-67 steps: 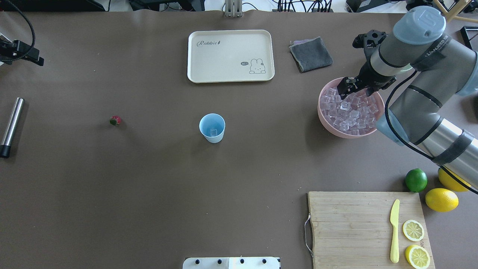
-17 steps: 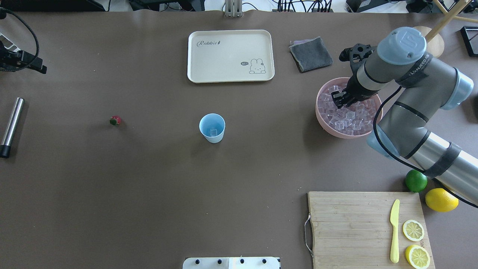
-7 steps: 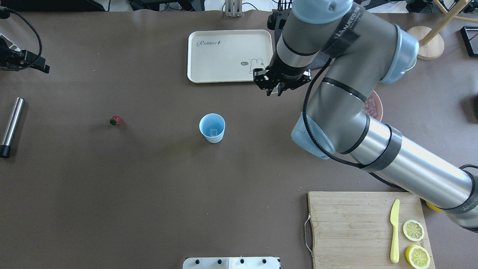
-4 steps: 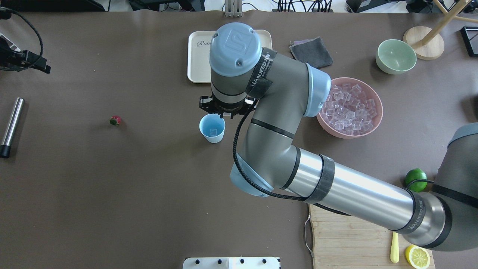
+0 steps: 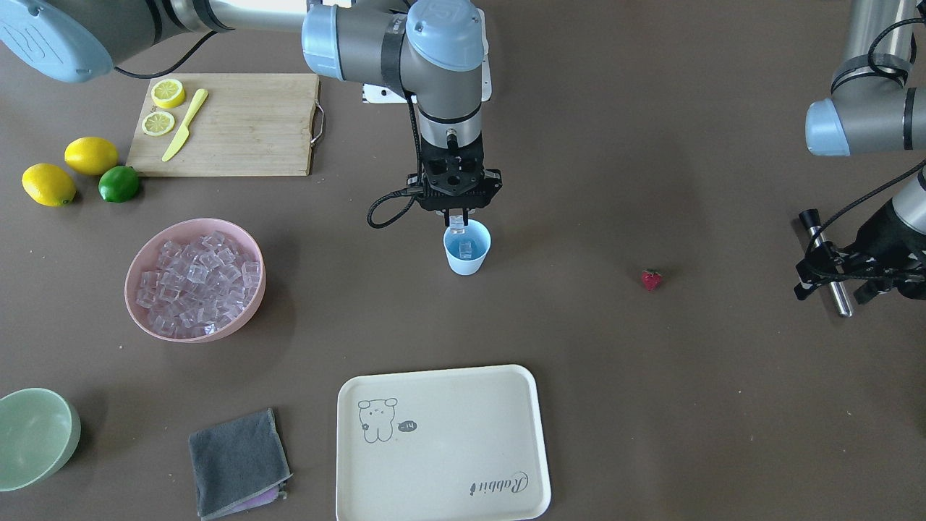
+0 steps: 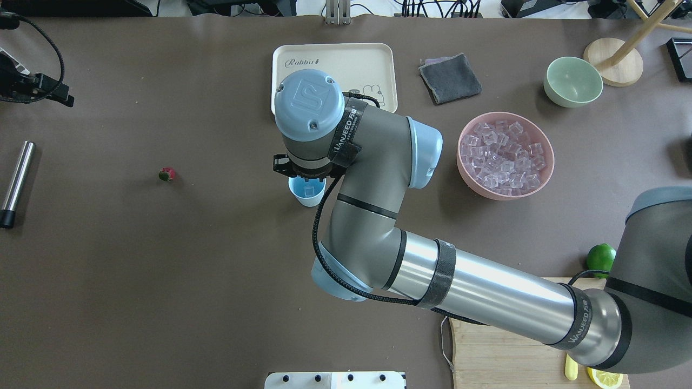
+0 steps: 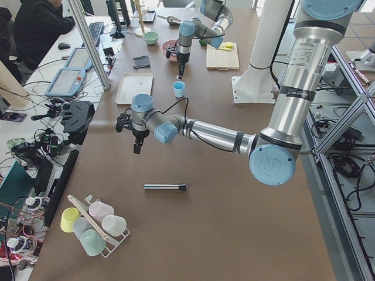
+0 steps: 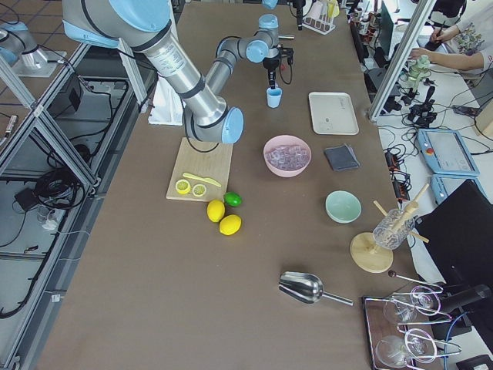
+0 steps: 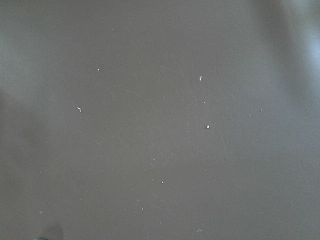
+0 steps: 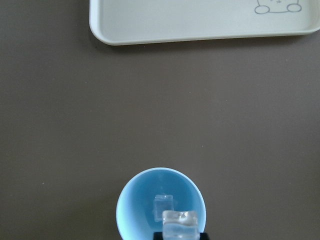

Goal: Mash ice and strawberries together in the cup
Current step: 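Lower the ice cube into the cup and open the right gripper, then withdraw the right gripper past the ice bowl while the left arm reaches toward the strawberry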

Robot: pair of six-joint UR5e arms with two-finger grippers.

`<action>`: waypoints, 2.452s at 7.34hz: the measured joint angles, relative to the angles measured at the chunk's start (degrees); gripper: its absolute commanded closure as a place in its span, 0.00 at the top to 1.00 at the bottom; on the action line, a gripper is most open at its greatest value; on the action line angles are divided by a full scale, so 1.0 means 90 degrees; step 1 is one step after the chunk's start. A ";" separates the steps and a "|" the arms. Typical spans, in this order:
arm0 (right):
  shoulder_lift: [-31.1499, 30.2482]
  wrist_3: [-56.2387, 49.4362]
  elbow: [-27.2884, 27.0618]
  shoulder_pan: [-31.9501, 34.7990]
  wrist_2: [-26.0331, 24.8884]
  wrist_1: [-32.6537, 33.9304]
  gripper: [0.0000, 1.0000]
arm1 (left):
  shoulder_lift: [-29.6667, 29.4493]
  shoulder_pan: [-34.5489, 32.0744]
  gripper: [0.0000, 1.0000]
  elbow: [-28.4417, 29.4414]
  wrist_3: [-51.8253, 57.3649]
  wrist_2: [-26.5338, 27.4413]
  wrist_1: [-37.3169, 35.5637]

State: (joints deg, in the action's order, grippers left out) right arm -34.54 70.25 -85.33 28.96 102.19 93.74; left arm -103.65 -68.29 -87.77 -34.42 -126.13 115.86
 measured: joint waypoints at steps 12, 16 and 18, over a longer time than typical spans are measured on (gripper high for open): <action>-0.0172 0.0102 0.0208 0.0683 0.0545 -0.0671 0.97 | -0.0231 0.0153 0.98 -0.0075 -0.0625 -0.0044 0.0029; -0.2575 -0.2999 -0.0684 0.2912 0.2238 -0.0932 0.98 | -0.0459 0.1193 0.97 -0.0327 -0.1757 0.0306 0.0150; -0.3836 -0.4340 -0.0934 0.3912 0.3074 -0.1457 0.98 | -0.0576 0.1674 0.96 -0.0335 -0.1949 0.0647 0.0152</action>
State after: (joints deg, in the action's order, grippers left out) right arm -69.07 31.20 -93.74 64.16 129.85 80.63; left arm -108.83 -53.23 -90.78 -51.96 -120.30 117.23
